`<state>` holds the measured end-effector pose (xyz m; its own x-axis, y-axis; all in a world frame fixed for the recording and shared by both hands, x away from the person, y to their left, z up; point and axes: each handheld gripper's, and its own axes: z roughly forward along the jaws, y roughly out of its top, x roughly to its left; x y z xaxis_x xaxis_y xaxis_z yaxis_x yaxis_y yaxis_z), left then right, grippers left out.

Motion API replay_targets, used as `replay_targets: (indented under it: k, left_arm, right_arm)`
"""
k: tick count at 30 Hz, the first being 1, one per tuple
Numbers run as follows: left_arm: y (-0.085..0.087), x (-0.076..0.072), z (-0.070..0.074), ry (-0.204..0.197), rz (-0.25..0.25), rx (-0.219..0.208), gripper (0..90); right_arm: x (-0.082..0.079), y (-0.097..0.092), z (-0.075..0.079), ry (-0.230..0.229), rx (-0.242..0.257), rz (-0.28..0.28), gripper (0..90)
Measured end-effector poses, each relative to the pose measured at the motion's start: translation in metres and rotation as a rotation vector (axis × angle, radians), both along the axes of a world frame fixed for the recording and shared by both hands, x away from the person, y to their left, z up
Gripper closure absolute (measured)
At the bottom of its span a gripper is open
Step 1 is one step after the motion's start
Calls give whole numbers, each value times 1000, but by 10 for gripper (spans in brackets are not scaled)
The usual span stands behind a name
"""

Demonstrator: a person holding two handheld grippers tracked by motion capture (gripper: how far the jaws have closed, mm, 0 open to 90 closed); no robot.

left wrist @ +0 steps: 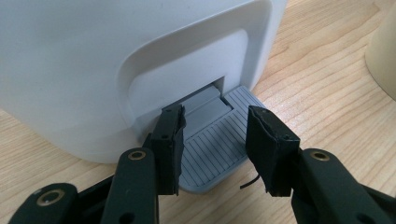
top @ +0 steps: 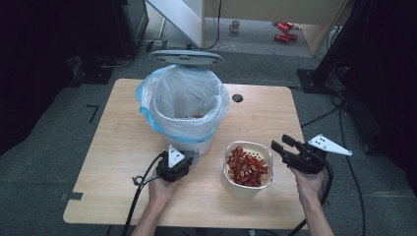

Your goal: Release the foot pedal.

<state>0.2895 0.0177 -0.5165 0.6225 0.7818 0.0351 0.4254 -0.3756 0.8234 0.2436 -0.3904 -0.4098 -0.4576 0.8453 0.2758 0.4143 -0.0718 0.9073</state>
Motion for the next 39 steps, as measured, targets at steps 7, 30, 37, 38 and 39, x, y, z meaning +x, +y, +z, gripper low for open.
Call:
replay_targets:
  k: [7,30,37,38,39]
  left_arm:
    - [0,0,0,-1,1,2,574]
    - [0,0,0,-3,2,3,574]
    - [0,0,0,-4,1,4,573]
    - [0,0,0,-5,1,3,573]
    - [0,0,0,-6,1,2,574]
  right_arm:
    - [-6,-5,-25,38,6,-21,433]
    - [-14,-18,-90,165,-100,-139,434]
    - [-14,-15,-104,201,-169,-166,429]
    - [-14,-15,-106,209,-180,-170,429]
    - [-13,-15,-108,213,-191,-173,429]
